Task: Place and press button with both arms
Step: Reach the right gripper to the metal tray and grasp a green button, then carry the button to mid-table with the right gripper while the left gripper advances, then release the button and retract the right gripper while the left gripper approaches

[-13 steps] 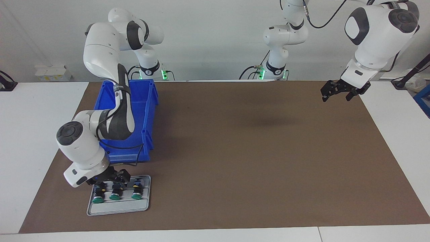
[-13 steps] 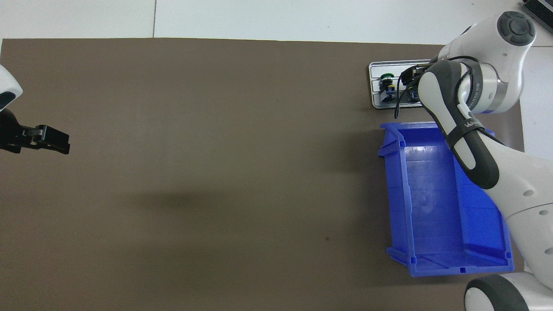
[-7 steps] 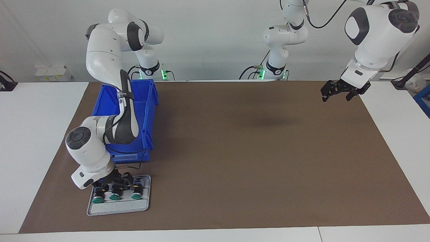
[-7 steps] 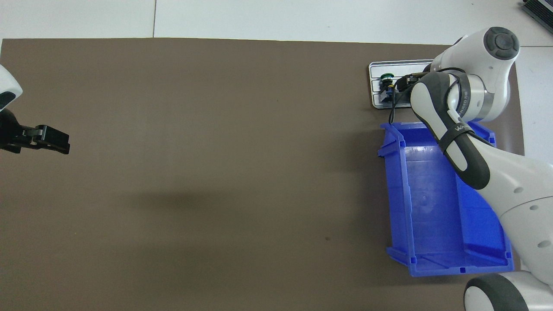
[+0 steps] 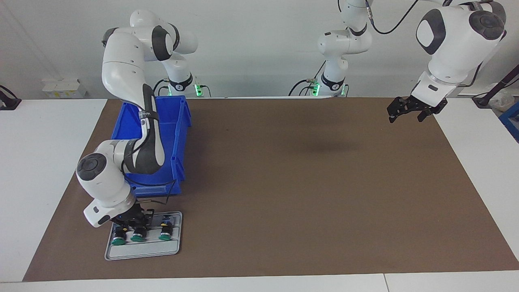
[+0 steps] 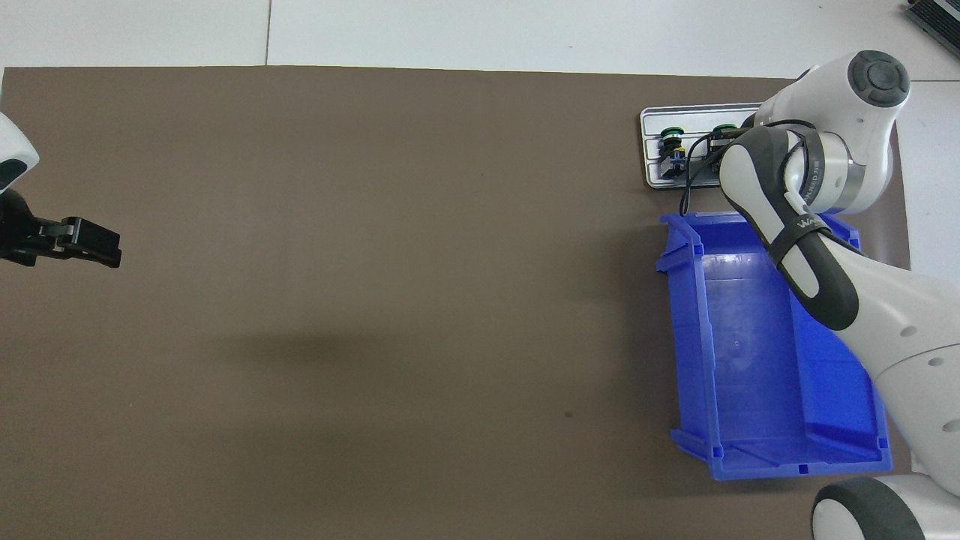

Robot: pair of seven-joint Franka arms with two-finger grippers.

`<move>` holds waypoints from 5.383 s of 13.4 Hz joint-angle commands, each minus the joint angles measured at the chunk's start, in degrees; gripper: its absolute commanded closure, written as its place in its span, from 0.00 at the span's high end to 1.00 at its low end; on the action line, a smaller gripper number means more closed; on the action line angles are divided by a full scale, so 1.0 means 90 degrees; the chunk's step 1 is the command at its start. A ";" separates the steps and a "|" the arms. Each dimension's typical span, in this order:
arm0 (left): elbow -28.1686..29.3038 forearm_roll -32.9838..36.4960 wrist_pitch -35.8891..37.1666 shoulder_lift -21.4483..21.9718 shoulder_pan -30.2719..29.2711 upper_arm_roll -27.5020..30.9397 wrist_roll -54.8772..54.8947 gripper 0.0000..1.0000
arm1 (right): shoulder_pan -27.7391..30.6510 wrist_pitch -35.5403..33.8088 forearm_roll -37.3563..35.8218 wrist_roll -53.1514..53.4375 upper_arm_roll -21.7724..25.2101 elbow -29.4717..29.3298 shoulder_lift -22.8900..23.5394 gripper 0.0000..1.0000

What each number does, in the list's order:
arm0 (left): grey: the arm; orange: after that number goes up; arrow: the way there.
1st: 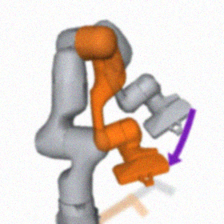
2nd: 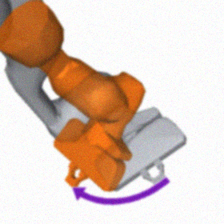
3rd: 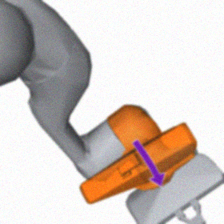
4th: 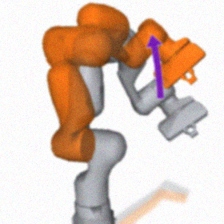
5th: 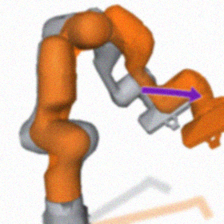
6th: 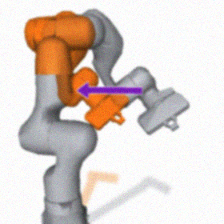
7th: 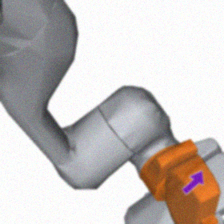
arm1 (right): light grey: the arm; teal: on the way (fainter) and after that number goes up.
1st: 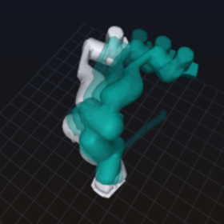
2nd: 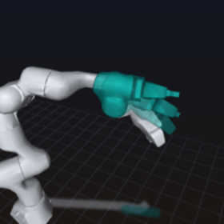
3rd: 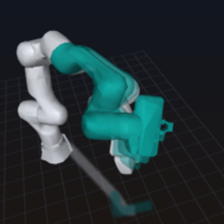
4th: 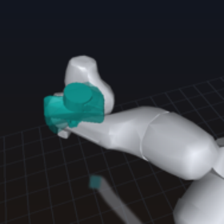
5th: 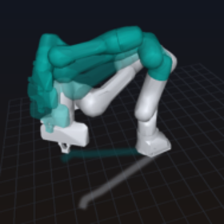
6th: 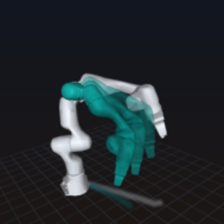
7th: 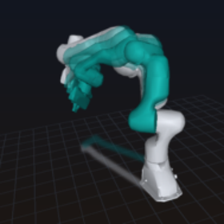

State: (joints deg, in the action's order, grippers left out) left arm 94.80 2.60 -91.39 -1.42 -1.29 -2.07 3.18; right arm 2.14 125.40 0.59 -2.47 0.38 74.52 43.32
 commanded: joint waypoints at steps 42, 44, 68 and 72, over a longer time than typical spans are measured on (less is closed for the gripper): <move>0.0228 -0.0924 -0.1182 -0.0066 0.0758 -0.0092 0.0652 0.96 | -0.4838 -0.0086 -0.0662 1.4591 -0.0071 0.1652 -0.1082 0.87; 0.0258 -0.0924 -0.1241 -0.0105 0.0856 -0.0092 0.0836 0.91 | -0.4740 -0.0115 -0.0622 1.4562 -0.0071 0.1730 -0.1335 0.88; -0.0035 -0.0603 -0.2502 -0.1462 0.2887 -0.0092 0.3494 0.88 | -0.1294 -0.1930 -0.0163 0.5273 -0.0071 0.3312 -0.4598 1.00; -0.0377 -0.0152 -0.2345 -0.1805 0.3180 -0.0131 0.4467 0.86 | -0.0581 -0.2165 -0.0163 0.2401 -0.0052 0.3273 -0.4871 1.00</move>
State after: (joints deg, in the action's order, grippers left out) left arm 94.36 -0.26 -113.82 -15.86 26.18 -3.84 39.16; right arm -5.69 106.83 -1.92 28.99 0.56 102.42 1.91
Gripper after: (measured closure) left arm 0.123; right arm 0.000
